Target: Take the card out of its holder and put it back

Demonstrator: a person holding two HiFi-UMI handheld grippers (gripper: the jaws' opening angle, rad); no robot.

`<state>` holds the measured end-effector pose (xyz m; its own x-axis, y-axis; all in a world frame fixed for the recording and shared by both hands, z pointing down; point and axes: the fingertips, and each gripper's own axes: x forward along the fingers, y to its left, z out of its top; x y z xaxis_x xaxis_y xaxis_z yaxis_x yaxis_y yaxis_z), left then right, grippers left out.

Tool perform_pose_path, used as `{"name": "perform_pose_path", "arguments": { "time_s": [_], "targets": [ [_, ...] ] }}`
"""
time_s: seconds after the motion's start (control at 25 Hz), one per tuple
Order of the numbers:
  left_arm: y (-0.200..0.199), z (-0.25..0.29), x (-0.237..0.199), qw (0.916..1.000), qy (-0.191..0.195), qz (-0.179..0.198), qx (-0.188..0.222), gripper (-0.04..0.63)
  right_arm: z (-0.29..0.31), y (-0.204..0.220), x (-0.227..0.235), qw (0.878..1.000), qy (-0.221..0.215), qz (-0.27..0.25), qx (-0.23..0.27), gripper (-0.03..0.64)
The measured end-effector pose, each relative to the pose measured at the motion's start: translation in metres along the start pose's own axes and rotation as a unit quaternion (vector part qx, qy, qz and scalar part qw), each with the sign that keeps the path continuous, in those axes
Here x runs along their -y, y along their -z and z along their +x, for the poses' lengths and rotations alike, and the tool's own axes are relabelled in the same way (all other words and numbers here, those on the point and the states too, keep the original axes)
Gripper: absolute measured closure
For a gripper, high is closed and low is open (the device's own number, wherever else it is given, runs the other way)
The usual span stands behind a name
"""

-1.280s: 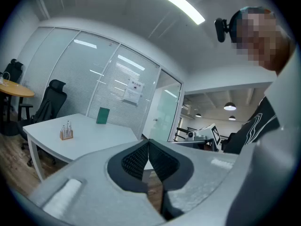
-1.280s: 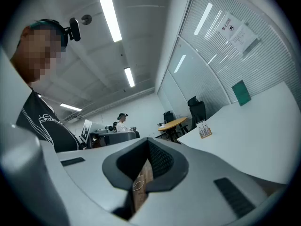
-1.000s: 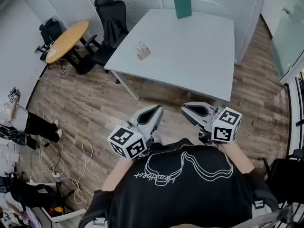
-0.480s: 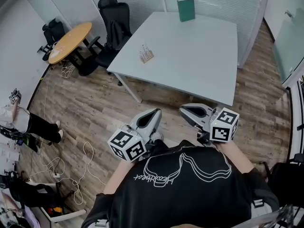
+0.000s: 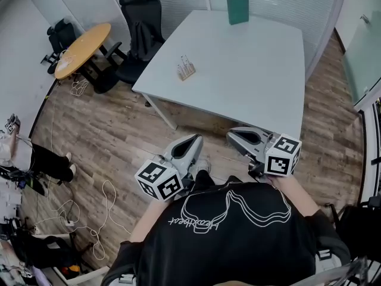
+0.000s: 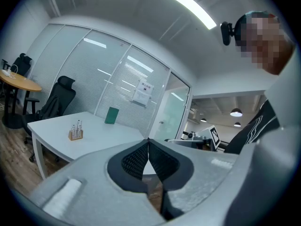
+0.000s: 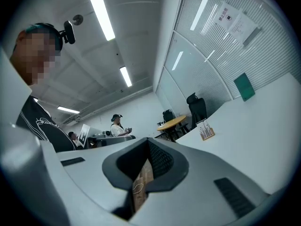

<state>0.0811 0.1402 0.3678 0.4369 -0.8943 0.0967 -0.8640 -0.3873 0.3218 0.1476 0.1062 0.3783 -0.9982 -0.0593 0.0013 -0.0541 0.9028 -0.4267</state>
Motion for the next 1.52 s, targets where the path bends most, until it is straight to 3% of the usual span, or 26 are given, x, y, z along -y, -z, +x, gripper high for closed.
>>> {"name": "perform_pose_path", "arguments": {
  "time_s": [0.64, 1.52],
  "targets": [
    [-0.071, 0.053, -0.146, 0.9995, 0.029, -0.004, -0.008, 0.581, 0.124, -0.055, 0.09, 0.999, 0.042, 0.016, 0.002, 0.607],
    [-0.082, 0.108, -0.3, 0.9978, 0.034, -0.031, -0.047, 0.58, 0.226, -0.064, 0.194, 0.994, 0.083, 0.066, -0.004, 0.607]
  ]
}}
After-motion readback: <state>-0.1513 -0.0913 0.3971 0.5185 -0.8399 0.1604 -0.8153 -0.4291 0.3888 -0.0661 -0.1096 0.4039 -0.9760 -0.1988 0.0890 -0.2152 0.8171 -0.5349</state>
